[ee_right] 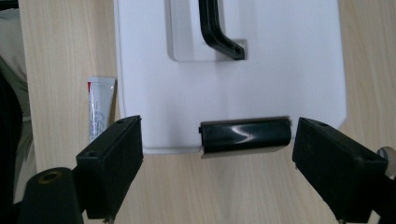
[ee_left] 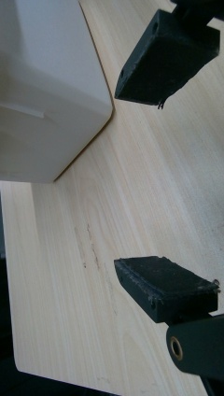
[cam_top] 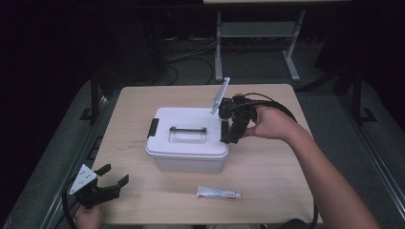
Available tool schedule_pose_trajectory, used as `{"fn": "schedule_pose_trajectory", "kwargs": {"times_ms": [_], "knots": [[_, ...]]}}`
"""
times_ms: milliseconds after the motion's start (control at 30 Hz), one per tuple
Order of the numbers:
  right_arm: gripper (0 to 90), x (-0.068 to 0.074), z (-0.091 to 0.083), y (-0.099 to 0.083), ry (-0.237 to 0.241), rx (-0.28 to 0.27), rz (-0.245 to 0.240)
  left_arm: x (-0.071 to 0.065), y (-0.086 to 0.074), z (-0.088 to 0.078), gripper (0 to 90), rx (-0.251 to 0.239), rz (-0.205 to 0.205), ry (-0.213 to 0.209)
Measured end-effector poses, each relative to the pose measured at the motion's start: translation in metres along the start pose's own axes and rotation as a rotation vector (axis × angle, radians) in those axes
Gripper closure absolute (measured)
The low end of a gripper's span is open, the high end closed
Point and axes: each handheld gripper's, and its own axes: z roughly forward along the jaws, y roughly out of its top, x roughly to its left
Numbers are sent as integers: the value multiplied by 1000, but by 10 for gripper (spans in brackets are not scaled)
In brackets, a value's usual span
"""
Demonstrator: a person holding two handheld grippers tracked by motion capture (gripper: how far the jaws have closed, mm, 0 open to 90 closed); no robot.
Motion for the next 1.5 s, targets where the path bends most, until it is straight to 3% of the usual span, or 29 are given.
{"fn": "schedule_pose_trajectory", "kwargs": {"times_ms": [833, 1267, 1500], "knots": [[267, -2, 15, 56, 36, 34, -93, 1, 0, -1, 150, -9, -7, -2], [537, 0, 30, 83, 54, 54, -137, 2, -1, -3, 150, -15, -17, 3], [609, 2, 40, 92, 64, 87, -162, 3, -1, -4, 150, -23, -25, 5]]}}
